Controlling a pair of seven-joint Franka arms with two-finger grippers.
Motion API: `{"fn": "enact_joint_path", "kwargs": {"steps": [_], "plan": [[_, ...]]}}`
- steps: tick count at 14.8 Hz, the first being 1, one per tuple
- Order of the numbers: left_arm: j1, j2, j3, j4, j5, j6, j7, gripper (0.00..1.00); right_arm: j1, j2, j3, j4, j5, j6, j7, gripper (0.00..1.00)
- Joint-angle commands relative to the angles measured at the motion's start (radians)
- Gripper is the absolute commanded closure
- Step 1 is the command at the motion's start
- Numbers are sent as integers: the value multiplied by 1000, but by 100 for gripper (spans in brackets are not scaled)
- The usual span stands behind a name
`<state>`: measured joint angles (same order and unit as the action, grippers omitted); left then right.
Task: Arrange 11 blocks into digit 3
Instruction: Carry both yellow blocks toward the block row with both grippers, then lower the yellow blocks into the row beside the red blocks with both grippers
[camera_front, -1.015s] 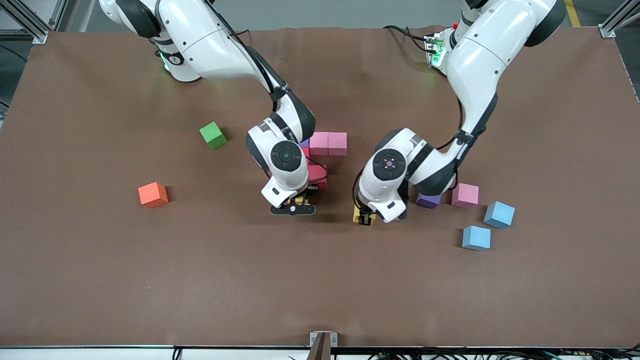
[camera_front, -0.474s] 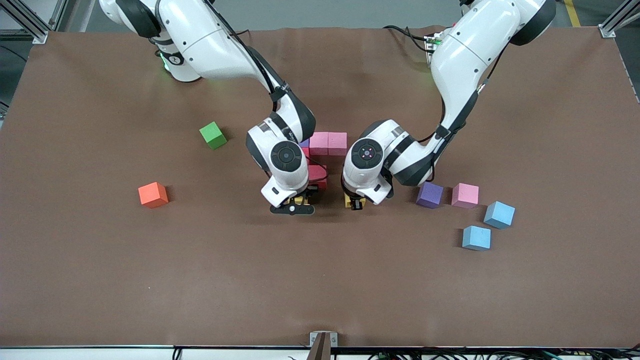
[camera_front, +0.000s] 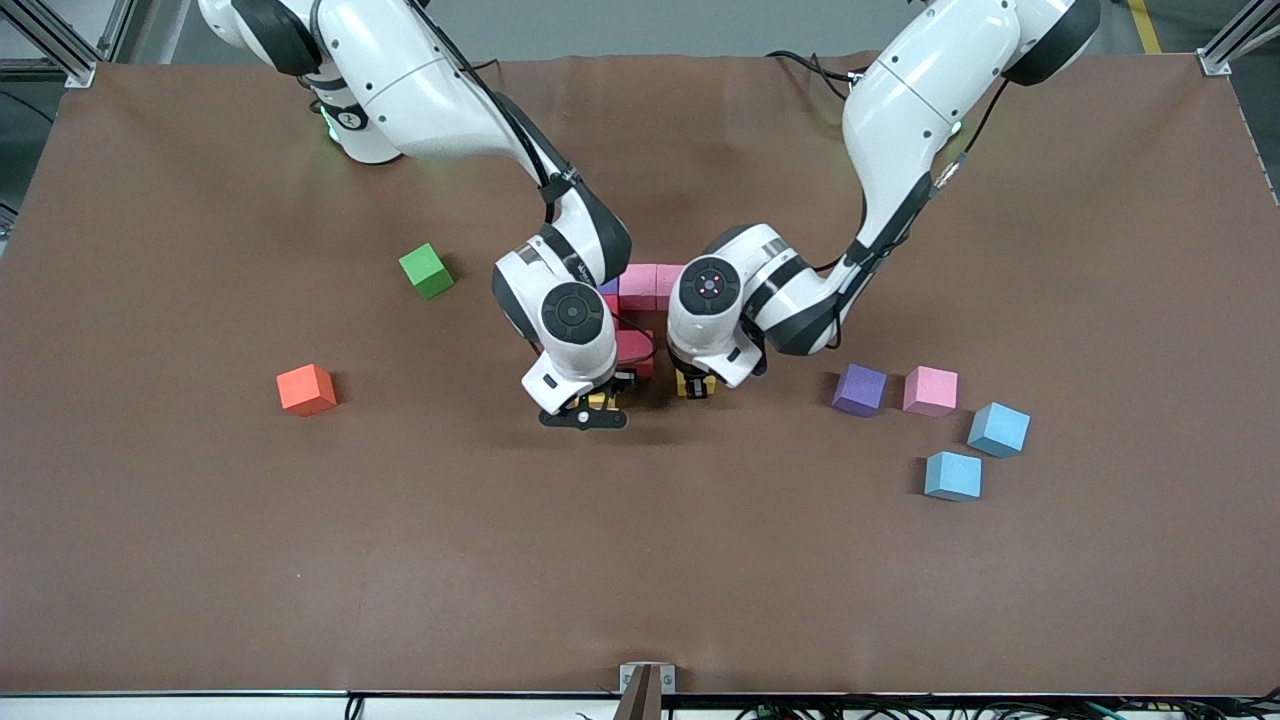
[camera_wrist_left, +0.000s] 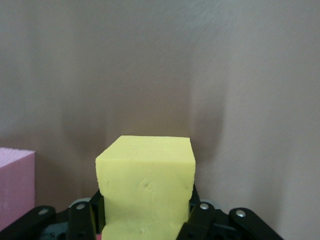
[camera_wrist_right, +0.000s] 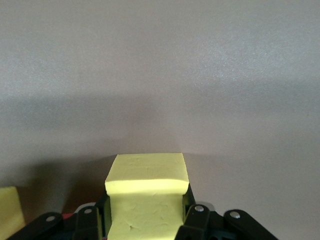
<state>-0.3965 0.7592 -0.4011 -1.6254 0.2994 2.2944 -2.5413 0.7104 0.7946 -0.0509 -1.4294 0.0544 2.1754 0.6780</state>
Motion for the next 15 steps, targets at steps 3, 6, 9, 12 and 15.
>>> {"fn": "enact_joint_path", "kwargs": {"steps": [3, 6, 9, 12, 15], "plan": [[-31, -21, 8, -51, 6, 17, -30, 62, 15, 3, -4, 4, 7, -8, 31, 97], [-41, -21, 8, -48, 6, 28, -31, 62, 20, 2, -4, 4, 7, -8, 40, 97], [-44, -20, 8, -47, 6, 46, -31, 62, 23, 2, -4, 4, 7, -8, 41, 97], [-51, -20, 8, -47, 6, 62, -30, 62, 23, 2, -4, 4, 7, -9, 41, 97], [-50, -20, 8, -45, 24, 73, -30, 62, 23, 2, -4, 4, 7, -8, 54, 97]]}}
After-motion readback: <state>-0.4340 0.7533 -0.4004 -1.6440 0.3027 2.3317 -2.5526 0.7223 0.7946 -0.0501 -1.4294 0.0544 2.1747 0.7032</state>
